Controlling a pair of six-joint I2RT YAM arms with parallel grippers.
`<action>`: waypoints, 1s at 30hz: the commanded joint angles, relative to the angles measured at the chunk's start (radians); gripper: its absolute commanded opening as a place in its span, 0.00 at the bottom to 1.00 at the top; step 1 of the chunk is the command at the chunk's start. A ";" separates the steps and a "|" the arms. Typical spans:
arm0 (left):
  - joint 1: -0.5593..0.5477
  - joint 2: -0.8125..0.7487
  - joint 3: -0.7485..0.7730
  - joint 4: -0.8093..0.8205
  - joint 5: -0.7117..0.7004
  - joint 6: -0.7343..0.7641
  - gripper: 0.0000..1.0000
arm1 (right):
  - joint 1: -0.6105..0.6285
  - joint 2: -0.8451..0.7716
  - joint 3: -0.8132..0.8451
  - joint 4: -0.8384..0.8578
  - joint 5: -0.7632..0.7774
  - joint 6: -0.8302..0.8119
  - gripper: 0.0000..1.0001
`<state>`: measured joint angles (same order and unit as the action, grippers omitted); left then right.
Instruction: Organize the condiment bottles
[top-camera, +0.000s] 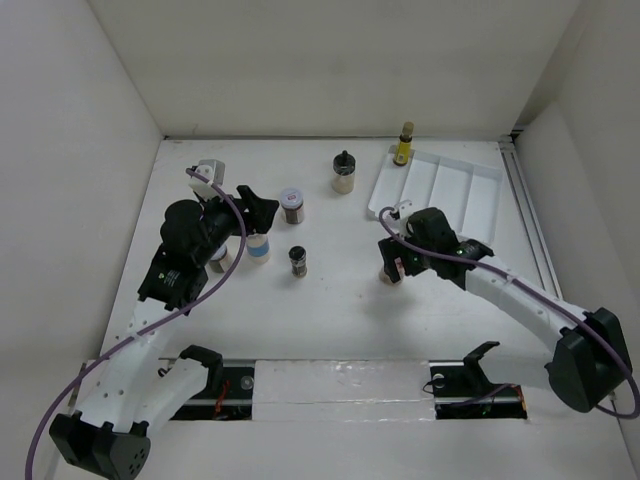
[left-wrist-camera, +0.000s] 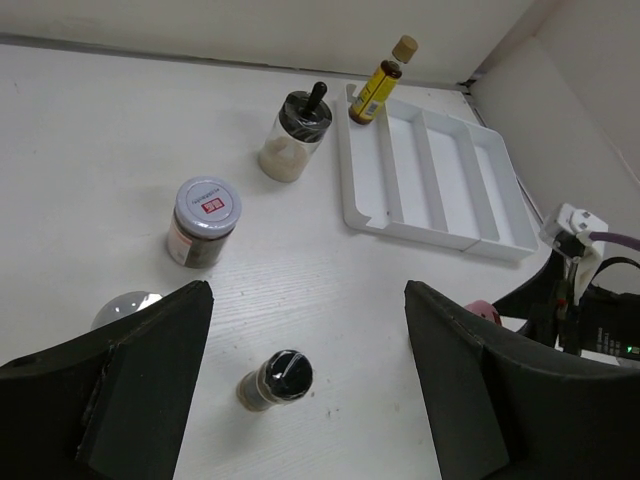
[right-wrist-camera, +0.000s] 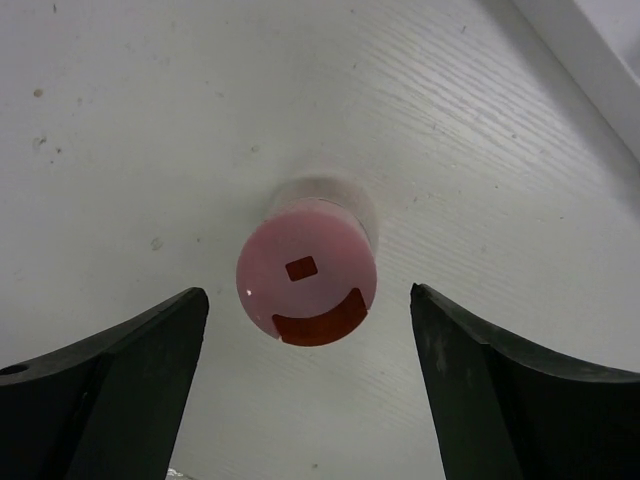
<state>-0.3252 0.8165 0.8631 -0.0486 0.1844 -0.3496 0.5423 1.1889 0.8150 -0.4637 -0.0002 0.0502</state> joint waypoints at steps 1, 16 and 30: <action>0.003 -0.005 0.010 0.043 0.020 -0.005 0.74 | 0.039 0.021 0.024 0.052 0.006 0.007 0.85; 0.003 0.015 0.010 0.043 0.029 -0.005 0.74 | 0.081 0.089 0.114 0.105 0.146 -0.022 0.34; 0.003 0.024 0.010 0.043 0.041 -0.005 0.74 | 0.021 0.072 0.283 0.180 0.171 -0.099 0.32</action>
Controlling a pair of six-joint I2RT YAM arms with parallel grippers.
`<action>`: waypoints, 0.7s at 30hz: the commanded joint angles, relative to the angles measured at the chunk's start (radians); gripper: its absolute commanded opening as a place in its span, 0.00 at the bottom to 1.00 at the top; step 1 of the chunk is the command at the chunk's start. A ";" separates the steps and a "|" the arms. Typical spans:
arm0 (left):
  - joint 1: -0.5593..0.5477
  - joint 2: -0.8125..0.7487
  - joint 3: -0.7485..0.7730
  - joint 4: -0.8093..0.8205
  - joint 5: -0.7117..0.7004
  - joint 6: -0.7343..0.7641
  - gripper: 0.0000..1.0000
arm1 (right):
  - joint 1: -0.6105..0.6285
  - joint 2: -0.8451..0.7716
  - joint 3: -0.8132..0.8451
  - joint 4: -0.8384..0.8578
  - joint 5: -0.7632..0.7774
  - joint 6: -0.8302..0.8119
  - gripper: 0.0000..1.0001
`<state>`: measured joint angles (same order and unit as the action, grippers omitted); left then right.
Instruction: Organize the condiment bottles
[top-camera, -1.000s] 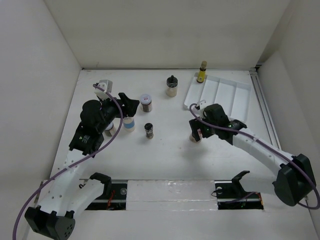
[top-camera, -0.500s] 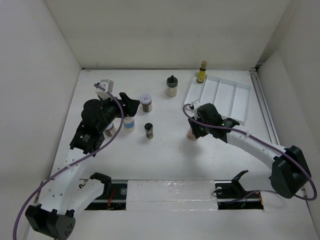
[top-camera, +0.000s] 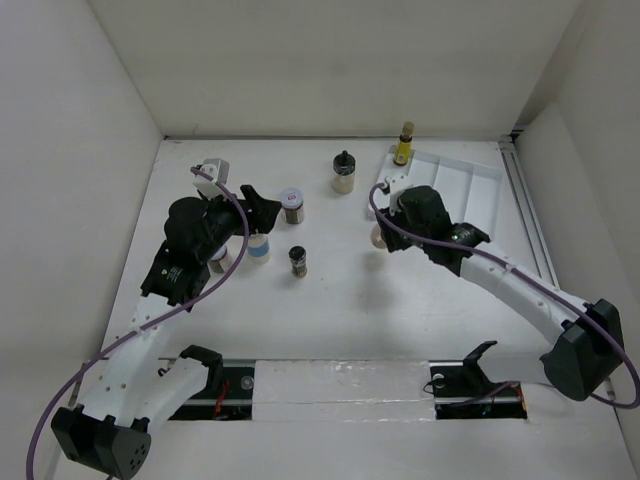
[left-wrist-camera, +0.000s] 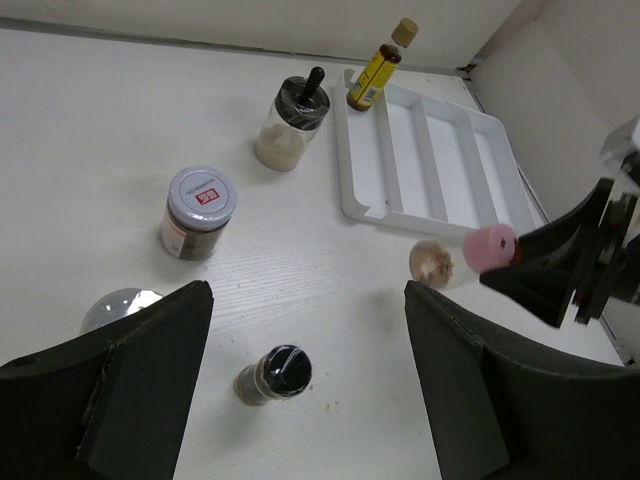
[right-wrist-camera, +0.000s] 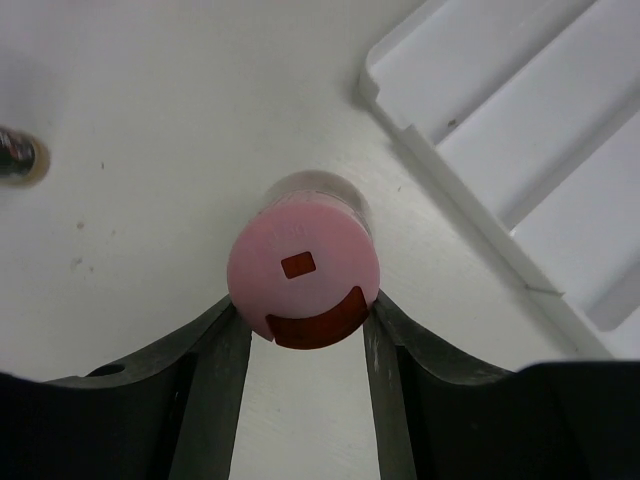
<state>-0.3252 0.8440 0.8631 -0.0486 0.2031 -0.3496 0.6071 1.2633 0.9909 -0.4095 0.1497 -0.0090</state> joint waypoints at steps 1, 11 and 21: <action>0.003 -0.003 0.010 0.043 0.022 -0.005 0.74 | -0.062 0.014 0.126 0.168 0.021 -0.049 0.32; 0.003 -0.013 0.010 0.043 0.022 -0.005 0.74 | -0.276 0.376 0.411 0.301 -0.110 -0.060 0.32; 0.003 -0.013 0.010 0.043 0.004 -0.005 0.74 | -0.363 0.632 0.600 0.322 -0.150 -0.060 0.32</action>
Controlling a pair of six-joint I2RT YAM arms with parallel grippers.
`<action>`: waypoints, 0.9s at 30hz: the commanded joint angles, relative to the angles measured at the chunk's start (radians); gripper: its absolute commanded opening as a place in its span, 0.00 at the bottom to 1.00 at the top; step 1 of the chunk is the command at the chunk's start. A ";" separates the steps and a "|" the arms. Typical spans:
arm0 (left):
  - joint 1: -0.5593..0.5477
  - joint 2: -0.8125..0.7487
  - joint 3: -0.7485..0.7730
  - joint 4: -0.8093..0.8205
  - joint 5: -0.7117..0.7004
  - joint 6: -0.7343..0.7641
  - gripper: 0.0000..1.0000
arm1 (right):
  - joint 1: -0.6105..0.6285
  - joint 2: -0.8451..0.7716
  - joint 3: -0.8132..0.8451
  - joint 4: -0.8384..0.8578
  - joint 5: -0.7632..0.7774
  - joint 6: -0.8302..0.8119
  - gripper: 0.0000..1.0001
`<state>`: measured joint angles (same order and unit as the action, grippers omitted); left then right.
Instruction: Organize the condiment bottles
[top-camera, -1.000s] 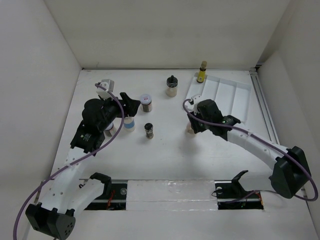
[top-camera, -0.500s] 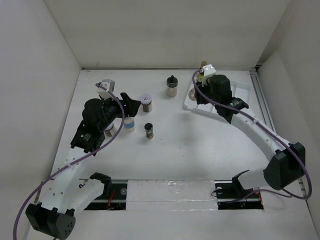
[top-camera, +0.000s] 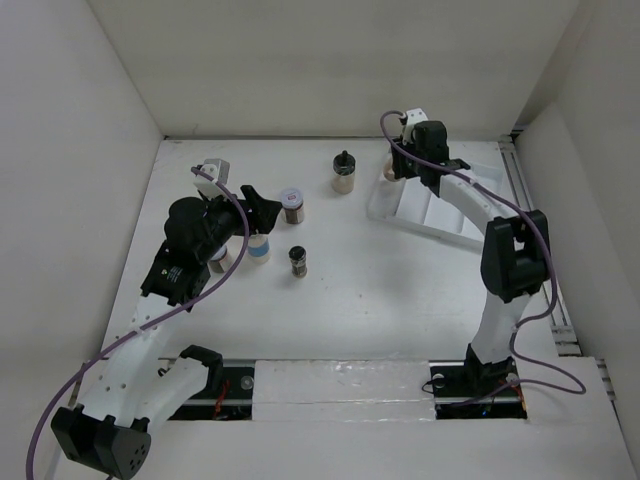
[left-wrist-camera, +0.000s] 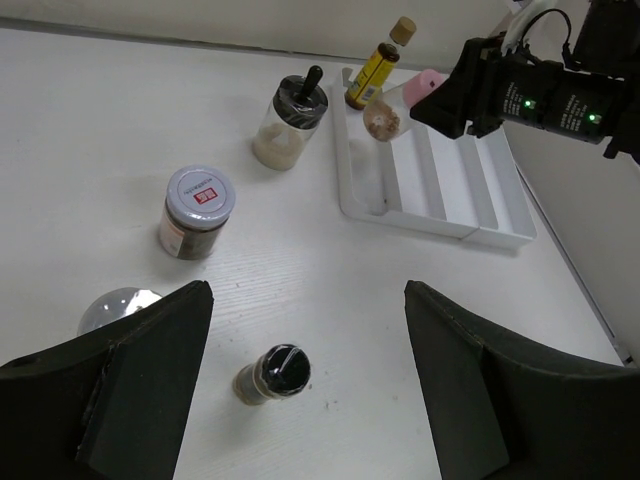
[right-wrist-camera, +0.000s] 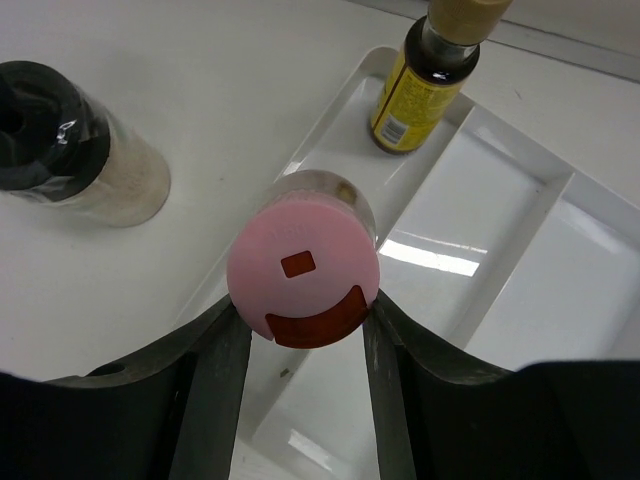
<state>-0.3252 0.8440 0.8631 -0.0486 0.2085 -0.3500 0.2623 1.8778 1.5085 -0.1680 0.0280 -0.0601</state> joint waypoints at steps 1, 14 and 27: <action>0.003 -0.013 0.010 0.043 -0.001 -0.004 0.74 | -0.018 0.032 0.091 0.081 -0.045 -0.009 0.32; 0.003 -0.003 0.010 0.043 -0.001 0.005 0.74 | -0.037 0.210 0.202 0.081 -0.027 -0.027 0.32; 0.003 0.006 0.010 0.043 -0.001 0.005 0.74 | -0.028 0.193 0.220 -0.010 0.036 -0.027 0.67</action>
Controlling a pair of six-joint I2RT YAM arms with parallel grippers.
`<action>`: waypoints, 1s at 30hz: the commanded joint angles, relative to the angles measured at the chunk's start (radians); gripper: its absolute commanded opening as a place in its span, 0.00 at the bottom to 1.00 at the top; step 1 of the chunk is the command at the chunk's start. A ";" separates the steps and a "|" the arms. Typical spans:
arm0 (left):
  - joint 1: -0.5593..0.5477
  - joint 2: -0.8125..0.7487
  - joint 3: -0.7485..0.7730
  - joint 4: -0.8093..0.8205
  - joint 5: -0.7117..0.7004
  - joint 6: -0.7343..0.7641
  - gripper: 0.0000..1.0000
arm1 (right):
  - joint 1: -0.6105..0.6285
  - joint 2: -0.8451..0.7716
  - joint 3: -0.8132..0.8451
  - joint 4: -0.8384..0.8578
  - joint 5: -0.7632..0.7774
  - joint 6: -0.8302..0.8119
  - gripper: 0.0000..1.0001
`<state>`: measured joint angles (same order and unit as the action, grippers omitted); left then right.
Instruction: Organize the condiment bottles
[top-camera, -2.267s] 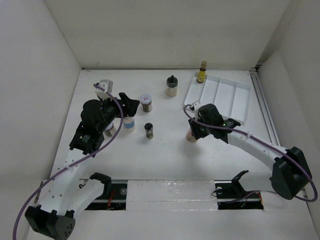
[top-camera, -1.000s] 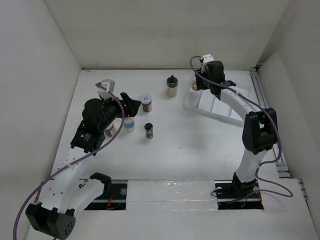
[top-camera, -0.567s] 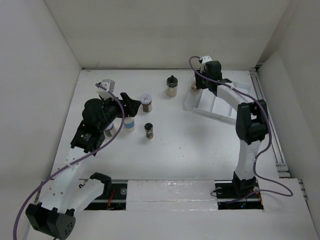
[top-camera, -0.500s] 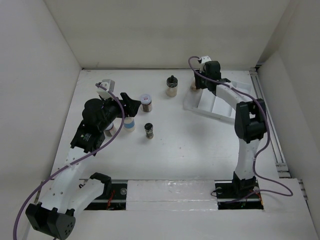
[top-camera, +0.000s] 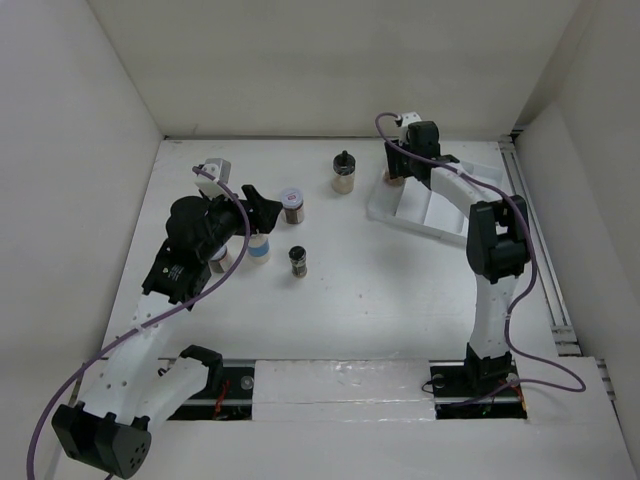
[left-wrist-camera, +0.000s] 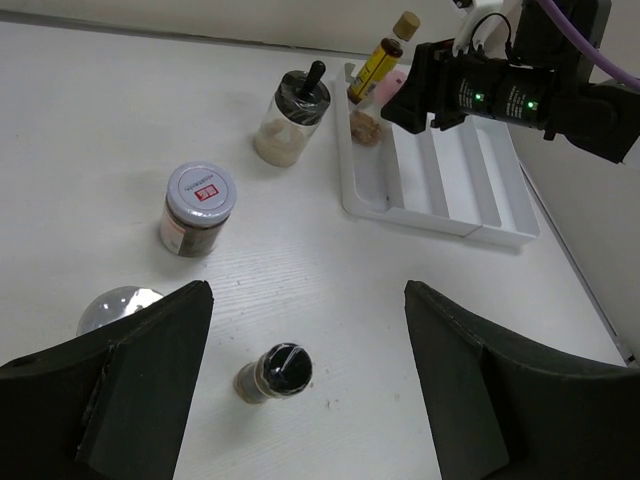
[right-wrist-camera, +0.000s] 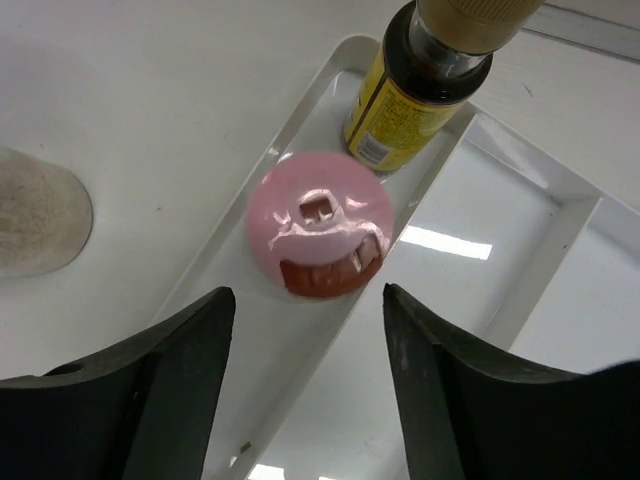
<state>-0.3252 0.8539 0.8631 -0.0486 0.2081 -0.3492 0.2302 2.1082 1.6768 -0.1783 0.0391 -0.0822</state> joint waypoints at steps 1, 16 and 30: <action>0.003 -0.004 0.010 0.043 -0.001 0.004 0.74 | 0.004 -0.056 0.052 0.000 0.025 -0.005 0.67; 0.003 -0.032 0.010 0.043 -0.001 0.004 0.75 | 0.164 -0.183 -0.082 0.137 -0.143 -0.120 0.77; 0.003 -0.041 0.010 0.043 -0.010 0.004 0.75 | 0.179 0.127 0.247 0.089 -0.180 -0.096 0.98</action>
<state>-0.3252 0.8307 0.8631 -0.0486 0.2016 -0.3492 0.4294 2.2280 1.8374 -0.1127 -0.1112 -0.1997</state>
